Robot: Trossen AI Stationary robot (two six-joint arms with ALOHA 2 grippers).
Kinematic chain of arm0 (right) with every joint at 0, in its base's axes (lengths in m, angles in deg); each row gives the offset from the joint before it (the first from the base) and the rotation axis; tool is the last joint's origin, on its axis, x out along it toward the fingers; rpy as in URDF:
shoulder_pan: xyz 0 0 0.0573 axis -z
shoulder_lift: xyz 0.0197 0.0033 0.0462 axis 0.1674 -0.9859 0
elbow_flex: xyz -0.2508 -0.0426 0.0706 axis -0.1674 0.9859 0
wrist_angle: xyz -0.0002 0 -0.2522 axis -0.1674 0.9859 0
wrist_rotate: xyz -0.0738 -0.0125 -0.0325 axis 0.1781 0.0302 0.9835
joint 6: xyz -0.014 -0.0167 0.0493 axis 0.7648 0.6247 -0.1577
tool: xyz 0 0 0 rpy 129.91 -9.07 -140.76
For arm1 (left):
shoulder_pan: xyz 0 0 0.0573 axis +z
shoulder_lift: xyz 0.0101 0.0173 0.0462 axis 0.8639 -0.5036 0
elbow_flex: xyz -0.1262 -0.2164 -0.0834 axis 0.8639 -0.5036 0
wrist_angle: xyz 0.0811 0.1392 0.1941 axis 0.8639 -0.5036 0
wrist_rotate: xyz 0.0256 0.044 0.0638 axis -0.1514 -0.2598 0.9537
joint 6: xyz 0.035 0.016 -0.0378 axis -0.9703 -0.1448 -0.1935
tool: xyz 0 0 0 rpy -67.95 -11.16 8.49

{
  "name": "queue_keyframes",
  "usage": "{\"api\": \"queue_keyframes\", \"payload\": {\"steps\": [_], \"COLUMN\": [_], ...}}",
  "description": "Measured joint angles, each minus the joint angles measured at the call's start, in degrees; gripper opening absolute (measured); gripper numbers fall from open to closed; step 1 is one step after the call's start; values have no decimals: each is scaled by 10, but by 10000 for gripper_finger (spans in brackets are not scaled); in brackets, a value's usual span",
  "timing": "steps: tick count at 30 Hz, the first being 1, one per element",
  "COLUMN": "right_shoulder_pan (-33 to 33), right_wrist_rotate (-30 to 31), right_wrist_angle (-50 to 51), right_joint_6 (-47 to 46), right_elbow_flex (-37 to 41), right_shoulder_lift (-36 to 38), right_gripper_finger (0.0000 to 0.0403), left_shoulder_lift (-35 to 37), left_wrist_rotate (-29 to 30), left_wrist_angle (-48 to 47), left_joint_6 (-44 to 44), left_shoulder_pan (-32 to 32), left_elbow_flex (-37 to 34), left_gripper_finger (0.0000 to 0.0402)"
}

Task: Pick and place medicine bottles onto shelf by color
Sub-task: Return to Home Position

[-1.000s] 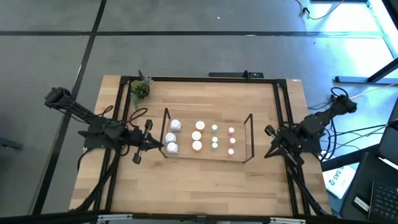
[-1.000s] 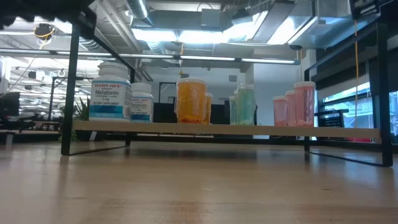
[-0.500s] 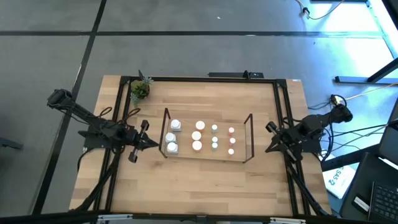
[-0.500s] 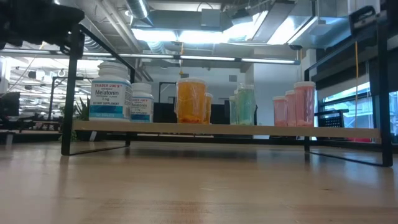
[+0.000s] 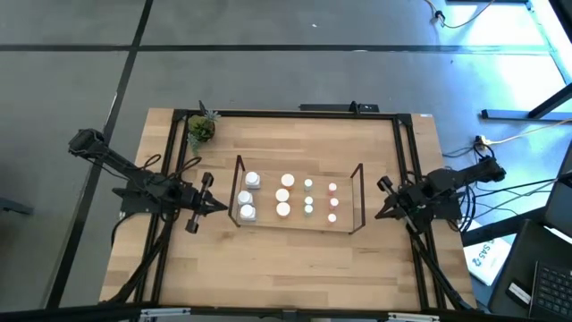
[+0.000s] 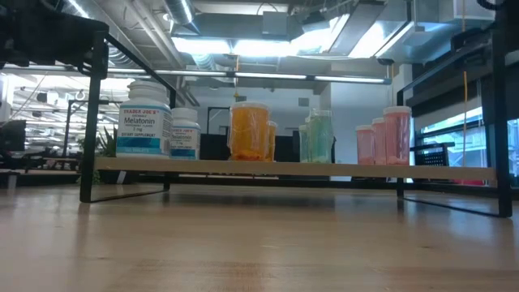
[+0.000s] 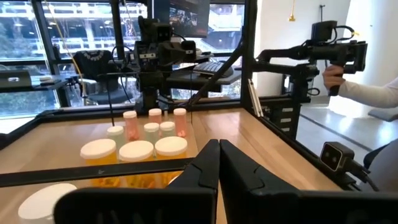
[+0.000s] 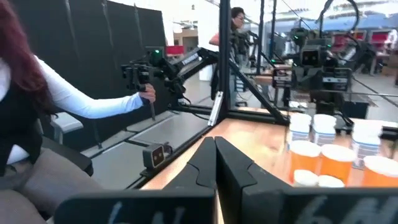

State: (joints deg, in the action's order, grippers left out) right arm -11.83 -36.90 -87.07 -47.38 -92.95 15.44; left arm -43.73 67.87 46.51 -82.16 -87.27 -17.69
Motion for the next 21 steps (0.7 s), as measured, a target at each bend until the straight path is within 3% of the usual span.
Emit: {"api": "queue_keyframes", "payload": {"steps": [4, 21], "right_shoulder_pan": [2, 3], "right_wrist_rotate": [-10, -26], "right_wrist_angle": [-55, -40], "right_joint_6": [-2, 28], "right_elbow_flex": [43, 43], "right_shoulder_lift": [0, -1], "right_gripper_finger": [0, 7], "left_shoulder_lift": [0, -1], "left_wrist_rotate": [0, 0], "left_wrist_angle": [0, -29], "left_joint_6": [0, 49], "left_shoulder_pan": [0, 0], "left_elbow_flex": [0, 0], "left_gripper_finger": [0, 0]}}
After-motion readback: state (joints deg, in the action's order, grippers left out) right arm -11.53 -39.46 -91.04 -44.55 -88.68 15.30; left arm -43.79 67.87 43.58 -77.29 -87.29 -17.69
